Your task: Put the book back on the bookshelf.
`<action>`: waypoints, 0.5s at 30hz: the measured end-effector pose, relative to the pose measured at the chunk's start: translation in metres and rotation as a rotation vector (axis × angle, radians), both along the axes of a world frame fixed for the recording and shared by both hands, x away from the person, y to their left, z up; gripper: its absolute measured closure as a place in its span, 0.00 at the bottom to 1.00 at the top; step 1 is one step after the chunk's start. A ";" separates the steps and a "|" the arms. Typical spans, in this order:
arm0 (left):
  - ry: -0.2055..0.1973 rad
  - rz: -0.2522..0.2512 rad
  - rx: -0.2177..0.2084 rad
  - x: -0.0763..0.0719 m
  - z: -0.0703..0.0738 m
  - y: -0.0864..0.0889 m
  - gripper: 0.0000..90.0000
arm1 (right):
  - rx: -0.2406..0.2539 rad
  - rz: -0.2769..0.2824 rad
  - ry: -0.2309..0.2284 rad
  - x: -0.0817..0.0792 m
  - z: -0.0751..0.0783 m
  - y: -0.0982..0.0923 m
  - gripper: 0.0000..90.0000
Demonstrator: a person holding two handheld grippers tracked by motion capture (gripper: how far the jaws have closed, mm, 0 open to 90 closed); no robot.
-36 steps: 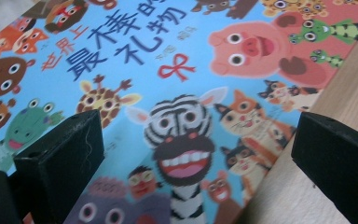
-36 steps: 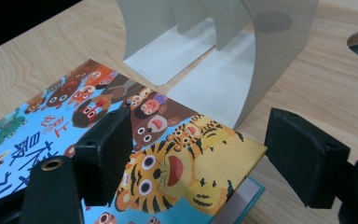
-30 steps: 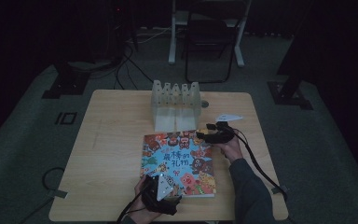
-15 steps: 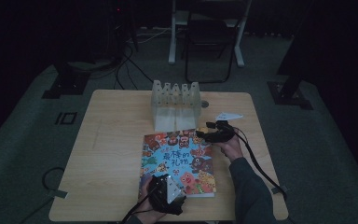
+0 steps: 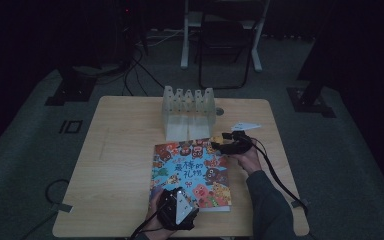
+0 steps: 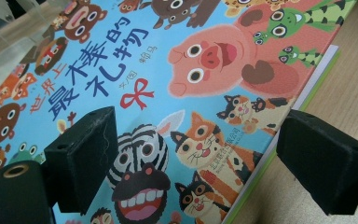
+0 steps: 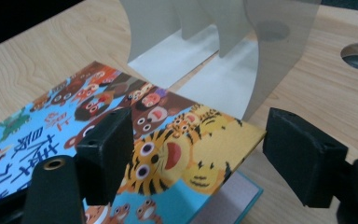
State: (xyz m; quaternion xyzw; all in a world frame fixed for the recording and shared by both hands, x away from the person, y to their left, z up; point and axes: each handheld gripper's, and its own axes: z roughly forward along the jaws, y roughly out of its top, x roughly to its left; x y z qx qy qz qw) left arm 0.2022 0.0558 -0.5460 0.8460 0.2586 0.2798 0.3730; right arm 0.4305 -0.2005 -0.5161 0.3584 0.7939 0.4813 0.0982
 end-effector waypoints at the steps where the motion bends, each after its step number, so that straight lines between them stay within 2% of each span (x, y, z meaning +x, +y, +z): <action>1: 0.000 0.000 0.000 0.000 0.000 0.000 0.14 | -0.007 -0.002 0.003 -0.001 0.000 0.000 0.26; 9: -0.017 0.012 -0.024 -0.003 0.005 0.003 0.14 | 0.001 0.012 0.038 -0.008 -0.002 -0.001 0.25; 10: -0.019 0.013 -0.027 -0.003 0.006 0.003 0.14 | 0.017 0.024 0.046 -0.013 -0.001 0.001 0.25; 15: -0.031 0.017 -0.030 -0.005 0.011 0.005 0.14 | 0.013 0.057 0.046 -0.022 0.005 0.007 0.25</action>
